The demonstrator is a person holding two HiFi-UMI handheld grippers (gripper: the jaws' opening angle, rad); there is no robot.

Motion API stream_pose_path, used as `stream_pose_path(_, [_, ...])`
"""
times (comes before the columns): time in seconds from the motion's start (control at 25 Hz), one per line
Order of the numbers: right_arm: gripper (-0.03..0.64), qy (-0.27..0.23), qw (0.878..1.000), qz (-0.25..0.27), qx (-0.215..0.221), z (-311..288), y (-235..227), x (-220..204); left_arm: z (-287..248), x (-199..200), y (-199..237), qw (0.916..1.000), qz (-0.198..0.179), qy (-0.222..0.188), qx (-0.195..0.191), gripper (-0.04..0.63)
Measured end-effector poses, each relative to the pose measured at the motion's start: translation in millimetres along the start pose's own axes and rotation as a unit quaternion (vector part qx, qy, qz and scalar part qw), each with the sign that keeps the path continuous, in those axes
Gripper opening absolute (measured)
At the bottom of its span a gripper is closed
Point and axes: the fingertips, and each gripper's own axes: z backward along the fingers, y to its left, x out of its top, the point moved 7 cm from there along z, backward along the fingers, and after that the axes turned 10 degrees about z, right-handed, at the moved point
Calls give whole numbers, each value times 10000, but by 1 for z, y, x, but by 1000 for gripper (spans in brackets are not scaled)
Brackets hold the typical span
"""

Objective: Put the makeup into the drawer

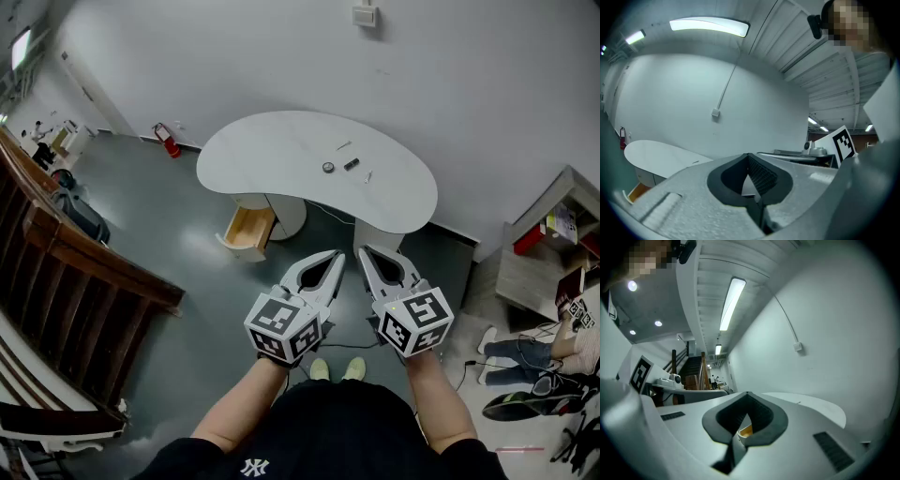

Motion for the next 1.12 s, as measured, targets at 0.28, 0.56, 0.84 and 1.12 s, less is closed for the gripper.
stream_pose_path(0.28, [14,11,9999,-156,-12,1,-11,-3,-7,-1,3,10000,10,-10,78,9])
stream_pose_path(0.56, [14,-209,9994,-276,92,6,-24,-2,-18,1,1,9999,-72,-40,149,9])
stream_pose_path(0.84, [14,-299,9986,-424,45,10,-40,5,-17,11,9,9991,-68,-121,397,9])
stream_pose_path(1.12, [14,-300,9982,-494,146,14,-57,-2,-27,5,3,9983,-56,-155,565,9])
